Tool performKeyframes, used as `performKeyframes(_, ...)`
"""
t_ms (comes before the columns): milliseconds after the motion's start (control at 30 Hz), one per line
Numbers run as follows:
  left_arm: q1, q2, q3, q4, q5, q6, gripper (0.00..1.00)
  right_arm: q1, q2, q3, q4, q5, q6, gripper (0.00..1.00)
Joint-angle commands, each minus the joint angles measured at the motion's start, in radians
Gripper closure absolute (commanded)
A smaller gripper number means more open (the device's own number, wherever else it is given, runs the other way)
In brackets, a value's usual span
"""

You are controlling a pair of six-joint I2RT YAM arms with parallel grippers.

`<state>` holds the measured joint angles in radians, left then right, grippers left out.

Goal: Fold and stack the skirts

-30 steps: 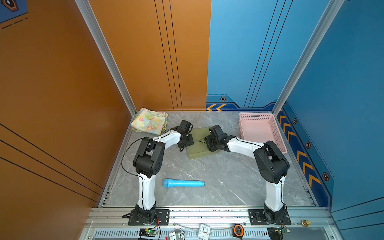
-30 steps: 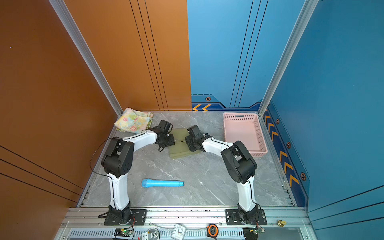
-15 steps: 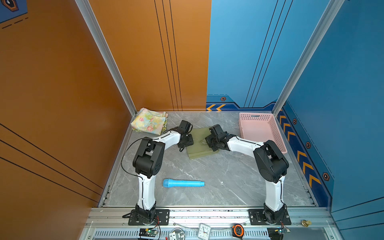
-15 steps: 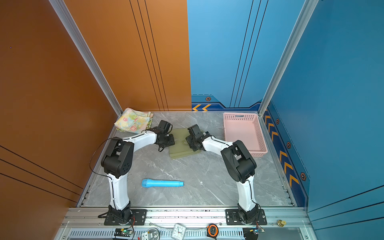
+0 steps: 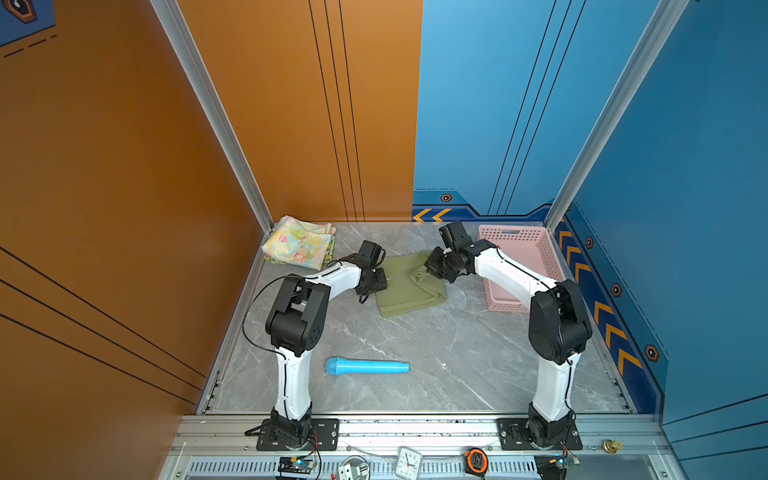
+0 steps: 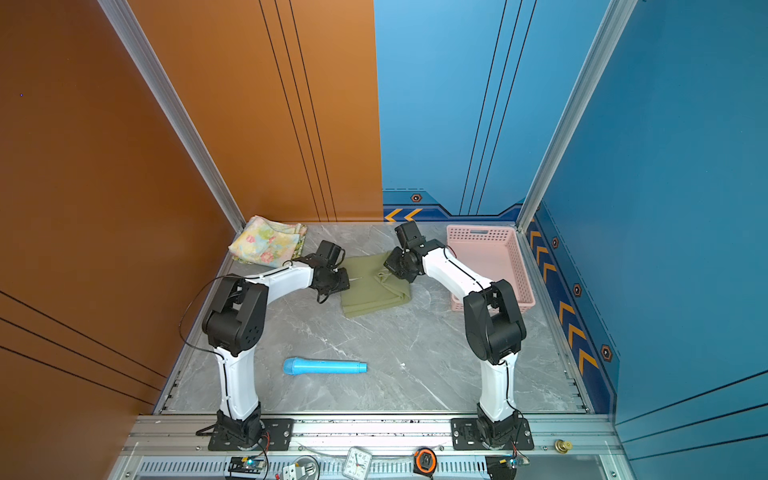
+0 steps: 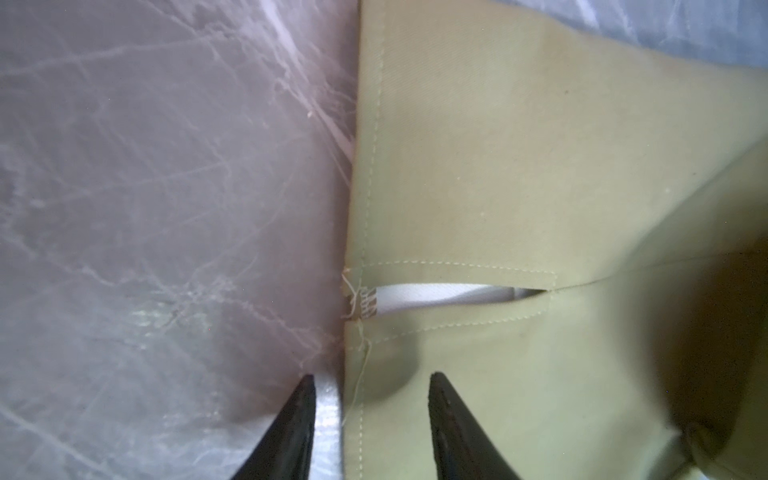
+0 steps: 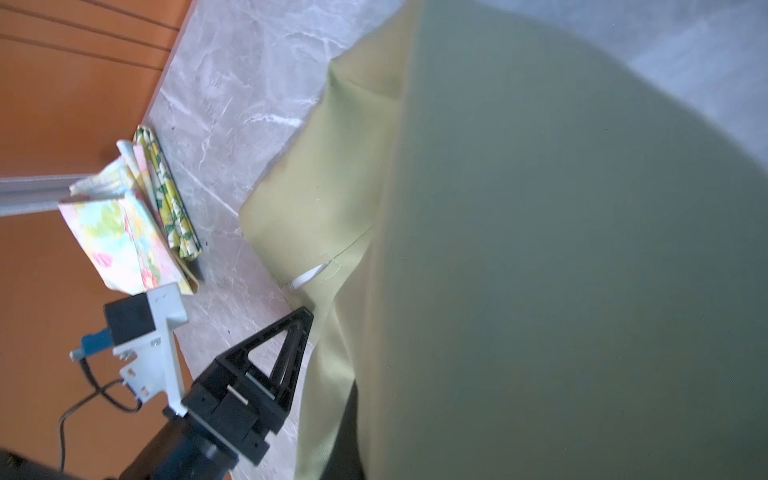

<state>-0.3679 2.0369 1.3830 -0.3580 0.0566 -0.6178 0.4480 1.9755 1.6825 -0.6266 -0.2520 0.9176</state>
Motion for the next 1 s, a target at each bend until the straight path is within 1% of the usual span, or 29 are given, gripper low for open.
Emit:
performKeyframes(0,0.009,0.085,-0.055,-0.095,0.013,0.006,0.54,-0.009,0.054,0.148,-0.307,-0.015,-0.332,1.00)
performKeyframes(67,0.011,0.083,-0.058,-0.095,0.013,0.007,0.54,-0.015,0.079,0.228,-0.398,0.037,-0.433,1.00)
performKeyframes(167,0.012,0.079,-0.061,-0.095,0.014,0.009,0.54,-0.023,0.092,0.275,-0.444,0.051,-0.543,1.00)
performKeyframes(200,0.012,0.078,-0.061,-0.096,0.013,0.010,0.54,-0.020,0.124,0.310,-0.477,0.064,-0.591,1.00)
performKeyframes(267,0.012,0.076,-0.062,-0.098,0.012,0.010,0.54,-0.010,0.155,0.355,-0.521,0.113,-0.653,1.00)
performKeyframes(367,0.014,0.074,-0.064,-0.099,0.013,0.012,0.54,0.011,0.186,0.380,-0.531,0.128,-0.736,1.00)
performKeyframes(533,0.013,0.066,-0.070,-0.109,0.009,0.019,0.54,0.066,0.235,0.467,-0.562,0.206,-0.871,1.00)
performKeyframes(600,0.012,0.064,-0.070,-0.115,0.011,0.024,0.54,0.080,0.252,0.510,-0.573,0.217,-0.901,1.00)
performKeyframes(700,0.014,0.059,-0.074,-0.119,0.005,0.029,0.54,0.102,0.260,0.551,-0.580,0.192,-0.952,1.00)
performKeyframes(833,0.016,0.060,-0.078,-0.120,0.007,0.026,0.54,0.161,0.302,0.611,-0.602,0.229,-1.005,1.00)
performKeyframes(900,0.013,0.062,-0.078,-0.120,0.010,0.024,0.54,0.184,0.328,0.635,-0.606,0.214,-1.006,1.00)
performKeyframes(967,0.011,0.062,-0.079,-0.119,0.011,0.024,0.54,0.200,0.357,0.657,-0.605,0.156,-0.995,1.00)
